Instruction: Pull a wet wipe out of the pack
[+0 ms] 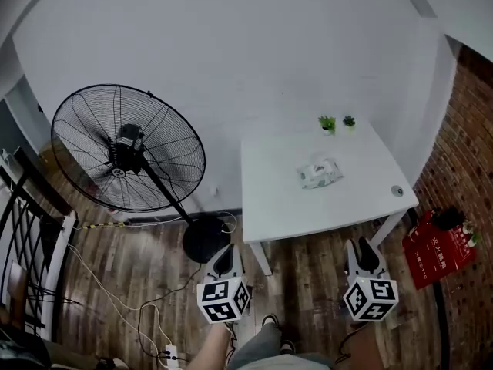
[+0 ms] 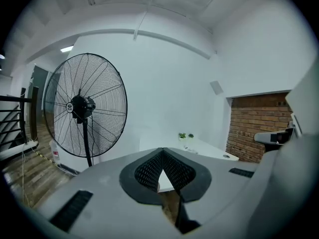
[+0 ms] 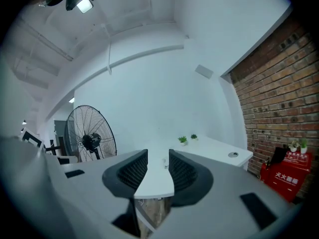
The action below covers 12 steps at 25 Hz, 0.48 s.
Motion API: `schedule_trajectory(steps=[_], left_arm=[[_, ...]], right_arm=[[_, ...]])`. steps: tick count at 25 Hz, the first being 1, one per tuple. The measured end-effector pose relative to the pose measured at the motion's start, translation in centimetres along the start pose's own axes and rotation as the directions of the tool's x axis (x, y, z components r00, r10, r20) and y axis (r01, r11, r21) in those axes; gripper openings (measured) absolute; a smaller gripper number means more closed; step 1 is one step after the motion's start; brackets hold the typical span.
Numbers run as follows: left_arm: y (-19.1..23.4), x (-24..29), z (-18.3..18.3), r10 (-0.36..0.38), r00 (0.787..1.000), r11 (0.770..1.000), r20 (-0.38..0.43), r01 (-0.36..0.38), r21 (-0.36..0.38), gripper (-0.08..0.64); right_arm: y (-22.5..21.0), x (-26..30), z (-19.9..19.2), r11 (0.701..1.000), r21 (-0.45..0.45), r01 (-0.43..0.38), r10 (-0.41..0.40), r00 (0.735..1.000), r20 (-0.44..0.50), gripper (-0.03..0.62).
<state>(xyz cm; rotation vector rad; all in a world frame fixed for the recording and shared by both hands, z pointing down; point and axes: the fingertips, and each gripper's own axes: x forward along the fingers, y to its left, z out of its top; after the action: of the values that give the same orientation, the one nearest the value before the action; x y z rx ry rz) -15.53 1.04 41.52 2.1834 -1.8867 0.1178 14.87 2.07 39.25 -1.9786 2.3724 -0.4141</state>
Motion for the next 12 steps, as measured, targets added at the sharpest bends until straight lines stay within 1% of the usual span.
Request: schedule_trajectory(steps=[5, 9, 12], left_arm=[[0.4, 4.4, 0.6, -0.023, 1.000, 1.000, 0.005, 0.023, 0.006, 0.002], [1.1, 9.2, 1.9, -0.043, 0.999, 0.999, 0.026, 0.044, -0.004, 0.002], [1.5, 13.0, 3.3, -0.059, 0.998, 0.998, 0.031, 0.059, -0.014, 0.002]], right_arm=[[-1.3, 3.4, 0.2, 1.000, 0.008, 0.029, -0.029, 1.000, 0.010, 0.133], [-2.0, 7.2, 1.1, 0.999, 0.004, 0.049, -0.049, 0.999, 0.023, 0.133], [-2.1, 10.4, 2.1, 0.999, -0.007, 0.049, -0.049, 0.999, 0.022, 0.135]])
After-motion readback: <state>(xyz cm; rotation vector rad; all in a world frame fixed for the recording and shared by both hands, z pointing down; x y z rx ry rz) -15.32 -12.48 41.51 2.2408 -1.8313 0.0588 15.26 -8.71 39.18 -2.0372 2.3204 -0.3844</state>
